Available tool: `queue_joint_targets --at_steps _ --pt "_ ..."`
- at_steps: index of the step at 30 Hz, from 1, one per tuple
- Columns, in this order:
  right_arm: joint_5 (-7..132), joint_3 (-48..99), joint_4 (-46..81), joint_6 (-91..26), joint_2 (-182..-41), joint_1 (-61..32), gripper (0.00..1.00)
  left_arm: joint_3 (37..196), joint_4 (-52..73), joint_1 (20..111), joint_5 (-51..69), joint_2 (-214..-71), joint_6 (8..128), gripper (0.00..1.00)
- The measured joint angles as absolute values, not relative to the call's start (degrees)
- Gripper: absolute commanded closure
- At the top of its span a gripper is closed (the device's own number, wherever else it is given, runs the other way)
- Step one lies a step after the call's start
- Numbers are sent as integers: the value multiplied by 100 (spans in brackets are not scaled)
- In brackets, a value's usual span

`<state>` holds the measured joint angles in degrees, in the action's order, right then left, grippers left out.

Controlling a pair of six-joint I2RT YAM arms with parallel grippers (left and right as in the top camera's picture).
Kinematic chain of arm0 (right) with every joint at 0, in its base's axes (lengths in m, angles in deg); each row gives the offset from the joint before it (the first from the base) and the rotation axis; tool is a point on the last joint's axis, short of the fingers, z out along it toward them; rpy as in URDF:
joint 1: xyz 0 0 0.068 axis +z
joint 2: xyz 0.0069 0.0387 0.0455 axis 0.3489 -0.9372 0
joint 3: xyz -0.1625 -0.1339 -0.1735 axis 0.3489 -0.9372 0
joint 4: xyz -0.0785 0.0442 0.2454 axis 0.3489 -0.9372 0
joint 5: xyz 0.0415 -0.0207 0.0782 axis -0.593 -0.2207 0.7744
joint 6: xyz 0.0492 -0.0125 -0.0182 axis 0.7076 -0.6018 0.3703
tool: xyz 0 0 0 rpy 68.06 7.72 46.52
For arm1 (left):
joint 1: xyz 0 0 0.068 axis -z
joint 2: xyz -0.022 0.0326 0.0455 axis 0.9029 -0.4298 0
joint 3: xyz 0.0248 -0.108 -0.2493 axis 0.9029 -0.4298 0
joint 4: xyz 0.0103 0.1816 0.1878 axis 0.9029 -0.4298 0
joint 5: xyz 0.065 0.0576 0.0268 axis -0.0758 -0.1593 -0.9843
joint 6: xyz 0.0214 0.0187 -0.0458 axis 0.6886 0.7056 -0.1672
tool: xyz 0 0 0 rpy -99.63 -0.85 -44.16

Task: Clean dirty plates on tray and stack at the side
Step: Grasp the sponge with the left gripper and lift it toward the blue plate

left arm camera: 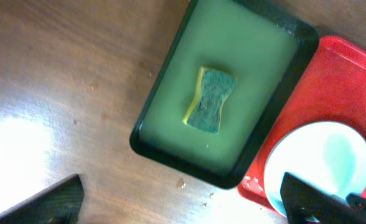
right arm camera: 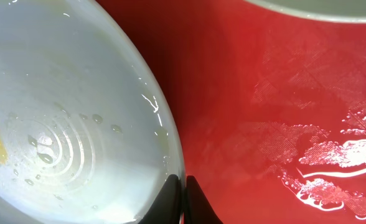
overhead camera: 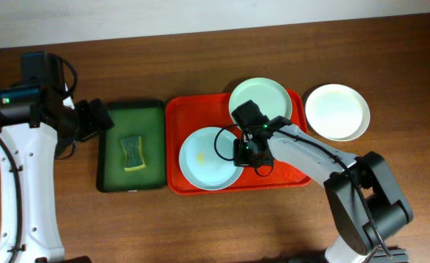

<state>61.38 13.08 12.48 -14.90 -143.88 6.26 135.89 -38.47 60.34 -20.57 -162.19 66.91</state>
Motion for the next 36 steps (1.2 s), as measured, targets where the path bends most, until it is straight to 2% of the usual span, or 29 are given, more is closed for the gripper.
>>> queue_joint_targets --at_steps 2,5,7,8,9,12,13,15,22,27,31,34,36 --pt "6138 1308 1250 -1490 -14388 626 96 13469 -4013 6058 -2026 -16217 6678 35" --pt "6138 1308 1248 -1490 -14388 626 96 12793 -3781 6233 -2024 -16219 6676 24" --pt "6142 1308 1248 -1493 -14388 626 96 12026 -3128 6464 -2002 -16219 6660 19" --pt "6151 1308 1246 -1495 -14388 626 96 11600 -2802 6606 -2002 -16228 6671 30" --pt "6158 1308 1244 -1488 -14388 626 96 11456 -2745 6663 -1998 -16230 6673 33" --pt "6162 1308 1248 -1490 -14388 626 96 11016 -2208 6792 -1996 -16230 6693 51" --pt "6162 1305 1246 -1488 -14388 626 96 10861 -1722 6836 -2002 -16230 6794 53" --pt "6162 1305 1246 -1488 -14388 626 96 10719 -1397 6963 -2005 -16237 6927 48" --pt "6162 1303 1246 -1490 -14388 626 96 10693 -459 7070 -2099 -16888 7283 46" --pt "6162 1303 1248 -1490 -14388 626 96 10693 -339 7070 -2219 -17415 7594 46" --pt "6162 1303 1248 -1490 -14388 626 96 10691 -330 7070 -2335 -17690 7712 54" --pt "6162 1303 1246 -1493 -14388 626 96 10691 -271 7072 -2415 -17885 7749 67" --pt "6162 1303 1248 -1490 -14388 626 96 10688 -247 7070 -2461 -17944 7760 69"
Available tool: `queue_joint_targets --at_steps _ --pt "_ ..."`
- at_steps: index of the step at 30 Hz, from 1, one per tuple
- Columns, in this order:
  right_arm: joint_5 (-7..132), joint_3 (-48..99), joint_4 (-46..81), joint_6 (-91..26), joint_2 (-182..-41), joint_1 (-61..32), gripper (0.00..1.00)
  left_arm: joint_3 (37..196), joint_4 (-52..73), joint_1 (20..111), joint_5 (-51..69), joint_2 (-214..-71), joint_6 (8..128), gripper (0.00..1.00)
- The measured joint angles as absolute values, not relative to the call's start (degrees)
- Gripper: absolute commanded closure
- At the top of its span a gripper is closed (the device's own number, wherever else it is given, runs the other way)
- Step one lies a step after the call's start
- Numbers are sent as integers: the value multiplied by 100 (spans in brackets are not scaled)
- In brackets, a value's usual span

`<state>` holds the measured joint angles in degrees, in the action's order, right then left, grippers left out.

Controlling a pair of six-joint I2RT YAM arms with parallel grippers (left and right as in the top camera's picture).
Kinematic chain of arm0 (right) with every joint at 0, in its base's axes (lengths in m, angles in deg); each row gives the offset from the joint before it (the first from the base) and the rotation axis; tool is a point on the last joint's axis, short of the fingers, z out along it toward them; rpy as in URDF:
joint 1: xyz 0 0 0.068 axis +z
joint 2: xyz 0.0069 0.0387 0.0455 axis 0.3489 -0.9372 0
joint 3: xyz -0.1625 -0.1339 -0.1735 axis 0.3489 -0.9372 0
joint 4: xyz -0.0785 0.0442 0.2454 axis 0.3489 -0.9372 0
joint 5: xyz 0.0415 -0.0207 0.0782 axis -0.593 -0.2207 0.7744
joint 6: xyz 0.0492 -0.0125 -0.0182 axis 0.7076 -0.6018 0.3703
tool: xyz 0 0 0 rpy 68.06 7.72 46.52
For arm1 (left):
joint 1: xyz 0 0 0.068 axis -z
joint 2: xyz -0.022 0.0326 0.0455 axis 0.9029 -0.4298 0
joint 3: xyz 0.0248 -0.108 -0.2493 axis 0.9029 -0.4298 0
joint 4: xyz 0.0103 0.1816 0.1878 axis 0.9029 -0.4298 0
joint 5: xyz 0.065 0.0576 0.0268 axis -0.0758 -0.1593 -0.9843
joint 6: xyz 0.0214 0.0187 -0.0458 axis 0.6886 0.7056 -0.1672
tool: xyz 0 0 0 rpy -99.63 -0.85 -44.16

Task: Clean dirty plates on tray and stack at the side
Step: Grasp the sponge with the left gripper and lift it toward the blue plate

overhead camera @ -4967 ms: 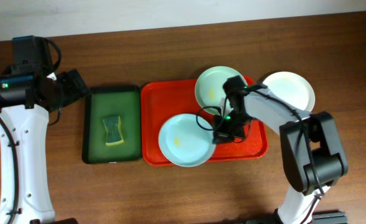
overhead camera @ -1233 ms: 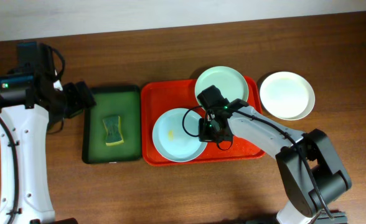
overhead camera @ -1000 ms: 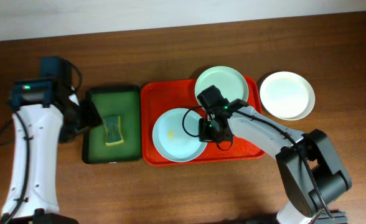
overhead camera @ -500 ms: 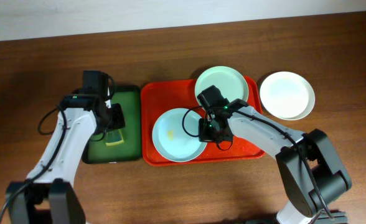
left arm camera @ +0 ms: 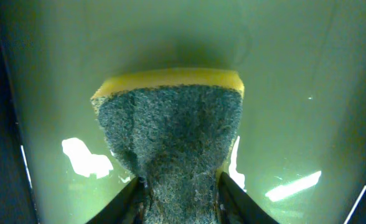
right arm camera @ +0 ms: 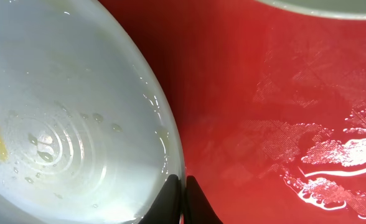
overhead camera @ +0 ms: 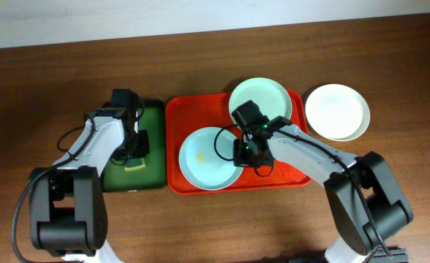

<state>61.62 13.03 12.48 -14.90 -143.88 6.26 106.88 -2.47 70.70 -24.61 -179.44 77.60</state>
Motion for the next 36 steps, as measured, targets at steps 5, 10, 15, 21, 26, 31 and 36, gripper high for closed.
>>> queue_joint_targets --at_steps 5,10,15,21,26,31,36 --pt "6162 1303 1246 -1488 -14388 626 96 10688 -234 7070 -2481 -17944 7764 95" --pt "6164 1303 1242 -1493 -14388 626 75 10688 -230 7070 -2483 -17946 7777 100" --pt "6164 1303 1228 -1499 -14388 626 89 10863 -459 7070 -2479 -17924 7777 100" --pt "6164 1303 1233 -1493 -14386 626 96 11014 -479 7236 -2529 -16602 7777 100" --pt "6180 1303 1237 -1495 -14386 626 96 11318 -837 7616 -2721 -16353 7865 100" --pt "6219 1303 1272 -1493 -14386 626 96 11781 -1362 7642 -2805 -16353 7904 100" --pt "6359 1303 1316 -1493 -14386 626 96 11781 -1441 7642 -2682 -16353 7904 100"
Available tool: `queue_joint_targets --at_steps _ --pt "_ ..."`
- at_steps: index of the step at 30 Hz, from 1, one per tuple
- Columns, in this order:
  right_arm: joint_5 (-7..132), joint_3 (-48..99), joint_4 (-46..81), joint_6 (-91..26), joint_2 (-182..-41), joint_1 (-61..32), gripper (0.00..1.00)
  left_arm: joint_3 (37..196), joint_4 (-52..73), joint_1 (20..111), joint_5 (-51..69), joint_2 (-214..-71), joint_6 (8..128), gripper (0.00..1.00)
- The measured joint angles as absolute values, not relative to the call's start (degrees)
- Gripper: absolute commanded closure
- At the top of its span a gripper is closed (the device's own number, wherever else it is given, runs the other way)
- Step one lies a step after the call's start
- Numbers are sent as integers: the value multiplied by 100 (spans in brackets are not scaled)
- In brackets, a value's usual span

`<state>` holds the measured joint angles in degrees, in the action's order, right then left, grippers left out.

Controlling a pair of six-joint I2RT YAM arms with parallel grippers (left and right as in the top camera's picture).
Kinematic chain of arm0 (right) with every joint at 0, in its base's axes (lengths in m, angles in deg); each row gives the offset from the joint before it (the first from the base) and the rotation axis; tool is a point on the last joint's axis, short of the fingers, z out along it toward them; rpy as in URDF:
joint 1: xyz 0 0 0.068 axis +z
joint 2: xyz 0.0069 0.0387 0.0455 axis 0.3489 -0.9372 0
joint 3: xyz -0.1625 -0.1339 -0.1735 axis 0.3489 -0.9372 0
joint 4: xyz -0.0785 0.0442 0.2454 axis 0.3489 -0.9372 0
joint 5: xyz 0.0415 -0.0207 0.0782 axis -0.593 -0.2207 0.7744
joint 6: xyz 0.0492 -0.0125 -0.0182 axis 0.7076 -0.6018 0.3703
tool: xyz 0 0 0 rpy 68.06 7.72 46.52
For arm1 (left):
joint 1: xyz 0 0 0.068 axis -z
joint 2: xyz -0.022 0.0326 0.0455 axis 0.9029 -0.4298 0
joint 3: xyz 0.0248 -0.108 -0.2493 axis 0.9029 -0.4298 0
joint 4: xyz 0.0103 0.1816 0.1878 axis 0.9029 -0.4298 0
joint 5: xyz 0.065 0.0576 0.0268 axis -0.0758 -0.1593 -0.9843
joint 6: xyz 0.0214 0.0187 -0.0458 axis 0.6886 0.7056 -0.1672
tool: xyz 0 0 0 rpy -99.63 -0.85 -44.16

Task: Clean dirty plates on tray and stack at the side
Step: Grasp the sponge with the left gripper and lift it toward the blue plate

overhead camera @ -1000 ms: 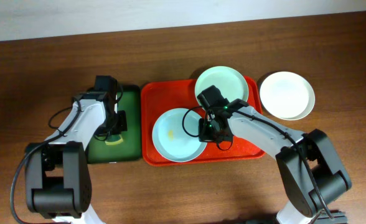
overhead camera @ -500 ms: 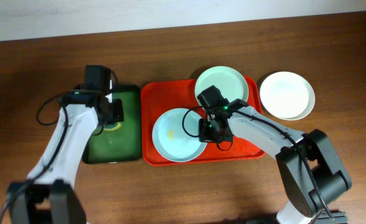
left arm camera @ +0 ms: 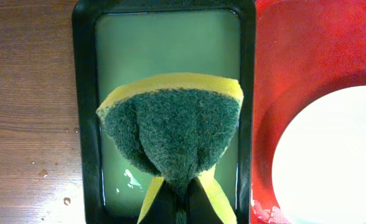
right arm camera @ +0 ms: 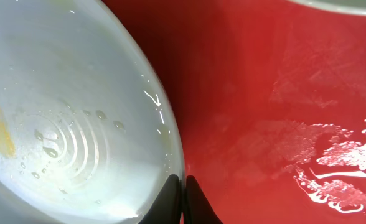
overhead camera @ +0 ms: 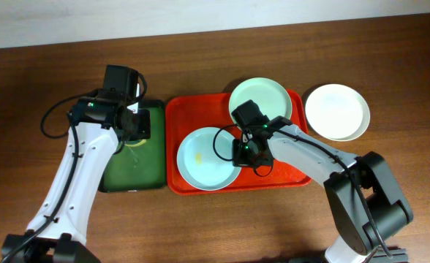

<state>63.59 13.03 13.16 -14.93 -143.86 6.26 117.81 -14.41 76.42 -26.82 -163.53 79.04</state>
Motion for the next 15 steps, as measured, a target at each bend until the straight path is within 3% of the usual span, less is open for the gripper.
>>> queue_joint_targets --at_steps 9,11,15 --pt "6433 1303 1318 -1493 -14386 626 96 11781 -1397 7642 -2586 -16353 7904 100" --pt "6442 1303 1318 -1493 -14386 626 77 11781 -1399 7642 -2586 -16353 7904 100" --pt "6459 1301 1379 -1497 -14386 626 76 11781 -1397 7658 -2586 -16372 7904 100"
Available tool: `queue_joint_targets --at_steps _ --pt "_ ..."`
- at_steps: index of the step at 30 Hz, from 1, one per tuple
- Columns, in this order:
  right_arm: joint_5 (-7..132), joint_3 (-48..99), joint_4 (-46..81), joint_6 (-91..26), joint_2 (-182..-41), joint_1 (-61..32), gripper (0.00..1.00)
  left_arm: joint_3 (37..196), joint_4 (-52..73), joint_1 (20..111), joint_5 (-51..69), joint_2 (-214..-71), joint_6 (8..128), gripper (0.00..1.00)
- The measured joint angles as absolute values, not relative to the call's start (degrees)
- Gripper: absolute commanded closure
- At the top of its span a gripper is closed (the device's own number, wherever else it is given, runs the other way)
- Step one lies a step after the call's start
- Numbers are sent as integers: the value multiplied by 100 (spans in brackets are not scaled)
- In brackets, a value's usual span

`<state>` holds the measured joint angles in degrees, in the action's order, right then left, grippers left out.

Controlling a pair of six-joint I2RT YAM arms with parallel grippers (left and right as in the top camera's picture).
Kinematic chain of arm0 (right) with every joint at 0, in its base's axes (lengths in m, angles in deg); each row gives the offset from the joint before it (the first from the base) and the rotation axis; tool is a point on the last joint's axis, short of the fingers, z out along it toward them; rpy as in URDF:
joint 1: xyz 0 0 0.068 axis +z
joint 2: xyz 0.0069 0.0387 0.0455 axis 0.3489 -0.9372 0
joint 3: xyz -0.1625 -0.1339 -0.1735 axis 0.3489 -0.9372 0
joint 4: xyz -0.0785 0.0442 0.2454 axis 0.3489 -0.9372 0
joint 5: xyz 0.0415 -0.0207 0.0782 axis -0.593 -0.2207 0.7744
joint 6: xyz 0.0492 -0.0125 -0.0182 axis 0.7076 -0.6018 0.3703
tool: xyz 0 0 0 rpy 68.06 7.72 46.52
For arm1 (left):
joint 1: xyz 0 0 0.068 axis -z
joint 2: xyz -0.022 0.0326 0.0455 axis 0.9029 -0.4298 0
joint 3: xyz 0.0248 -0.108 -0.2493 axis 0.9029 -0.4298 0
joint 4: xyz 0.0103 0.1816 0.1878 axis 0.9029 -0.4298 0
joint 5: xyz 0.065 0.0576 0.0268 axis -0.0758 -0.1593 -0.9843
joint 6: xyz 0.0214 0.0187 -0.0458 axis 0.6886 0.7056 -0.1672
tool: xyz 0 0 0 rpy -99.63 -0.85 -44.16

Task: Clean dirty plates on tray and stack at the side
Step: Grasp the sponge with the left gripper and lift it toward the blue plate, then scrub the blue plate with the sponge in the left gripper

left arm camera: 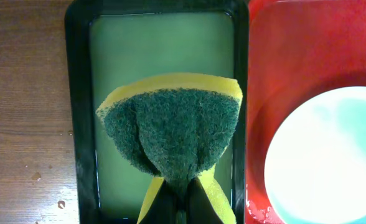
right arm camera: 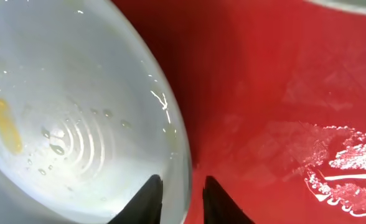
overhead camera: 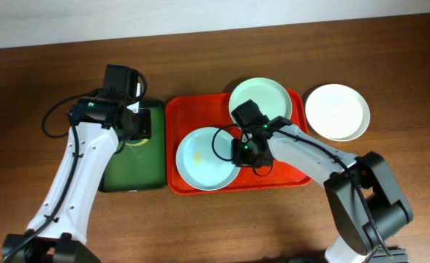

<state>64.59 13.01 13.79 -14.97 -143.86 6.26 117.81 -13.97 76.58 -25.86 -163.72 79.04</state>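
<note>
A pale dirty plate [overhead camera: 206, 159] with a yellow smear [right arm camera: 5, 124] lies on the red tray [overhead camera: 288, 175], front left. My right gripper [right arm camera: 183, 183] is open, one finger inside the plate's right rim [right arm camera: 180, 155] and one outside over the tray. In the overhead view the right gripper [overhead camera: 242, 152] sits at that rim. My left gripper [left arm camera: 182, 205] is shut on a yellow-and-green sponge [left arm camera: 170, 124], held folded above the black tray [left arm camera: 77, 124] of green water. A mint plate [overhead camera: 260, 98] rests at the red tray's back right.
A white plate [overhead camera: 337, 111] sits on the brown table right of the red tray. The black tray [overhead camera: 131, 175] stands directly left of the red tray, their edges nearly touching. Wet patches [right arm camera: 345, 168] shine on the red tray's floor.
My right gripper's jaws, shut on the dirty plate's rim before, now stand open around it. The plate sits slightly further left. The left gripper still holds the sponge over the black tray.
First the sponge lay in the black tray with my left gripper open off to its left, and my right gripper shut on the plate's rim. Then the left fingers were down around the sponge. Then it held the sponge raised. Now the right jaws have opened.
</note>
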Motion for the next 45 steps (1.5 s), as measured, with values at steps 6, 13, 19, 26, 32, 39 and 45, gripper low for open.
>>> queue_joint_targets --at_steps 6,13,19,26,32,39,45 --pt "6350 1286 1388 -1501 -14386 626 96 11781 -1395 7752 -2562 -16744 7904 100" --pt "6571 1233 1467 -1490 -14386 626 73 11781 -1377 7752 -2562 -16746 7904 100" --pt "6302 1231 1467 -1460 -14386 626 96 11781 -1371 7752 -2553 -16746 7904 100" --pt "6440 1227 1578 -1477 -14386 626 96 11781 -1248 7844 -2193 -16746 7904 100" --pt "6488 1218 1596 -1471 -14386 626 96 11784 -1047 8521 -1701 -17293 7895 100" --pt "6505 1216 1596 -1473 -14386 626 96 11784 -750 8974 -1594 -18088 7723 100" --pt "6510 1216 1596 -1475 -14386 626 96 11801 -514 9146 -1591 -18667 7664 100"
